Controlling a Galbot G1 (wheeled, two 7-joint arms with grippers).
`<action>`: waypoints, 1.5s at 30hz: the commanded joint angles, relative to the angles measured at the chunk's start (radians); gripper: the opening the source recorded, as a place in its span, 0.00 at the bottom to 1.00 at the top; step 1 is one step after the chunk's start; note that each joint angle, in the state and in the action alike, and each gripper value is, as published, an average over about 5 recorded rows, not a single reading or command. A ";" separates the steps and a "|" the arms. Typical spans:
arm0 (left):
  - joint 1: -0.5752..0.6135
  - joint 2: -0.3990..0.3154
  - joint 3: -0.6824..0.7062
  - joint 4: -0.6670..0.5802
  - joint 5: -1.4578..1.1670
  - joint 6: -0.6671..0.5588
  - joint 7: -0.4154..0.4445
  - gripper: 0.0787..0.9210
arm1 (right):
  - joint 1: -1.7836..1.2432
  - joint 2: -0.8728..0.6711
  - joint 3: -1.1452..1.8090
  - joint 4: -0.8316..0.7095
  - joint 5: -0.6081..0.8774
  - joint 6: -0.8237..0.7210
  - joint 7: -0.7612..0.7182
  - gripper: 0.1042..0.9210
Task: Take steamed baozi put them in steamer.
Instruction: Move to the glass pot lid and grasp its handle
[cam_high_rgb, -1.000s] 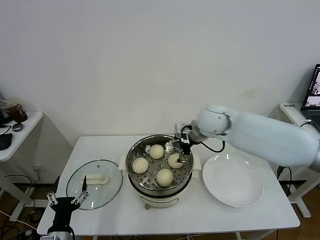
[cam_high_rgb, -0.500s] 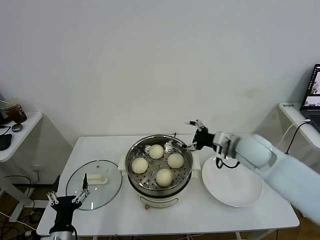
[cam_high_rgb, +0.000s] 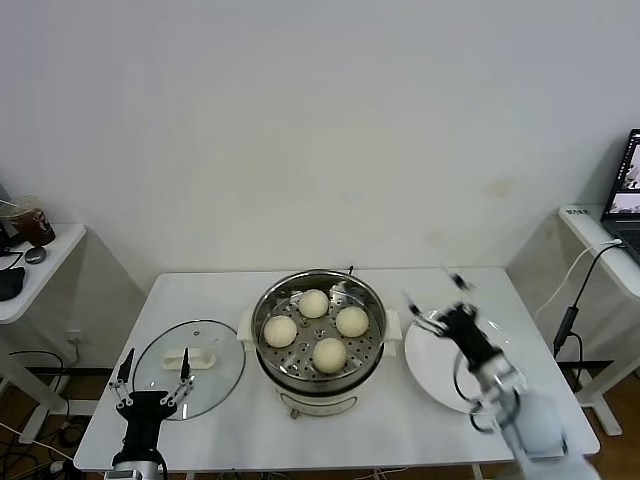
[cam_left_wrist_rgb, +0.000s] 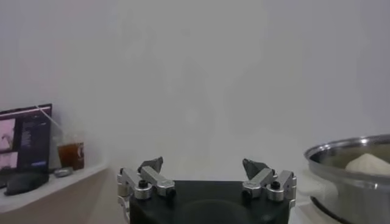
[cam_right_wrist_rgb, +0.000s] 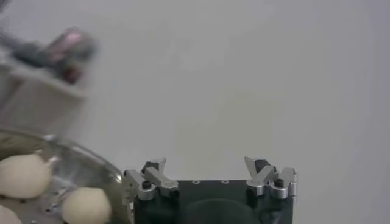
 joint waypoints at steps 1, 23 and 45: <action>0.002 0.023 -0.045 0.082 0.575 0.019 -0.089 0.88 | -0.316 0.277 0.370 0.042 0.052 0.066 0.050 0.88; -0.171 0.269 -0.008 0.408 1.270 -0.007 0.037 0.88 | -0.367 0.305 0.285 0.098 0.088 -0.153 0.019 0.88; -0.455 0.259 0.071 0.594 1.305 0.046 0.042 0.88 | -0.394 0.335 0.275 0.100 0.041 -0.130 0.009 0.88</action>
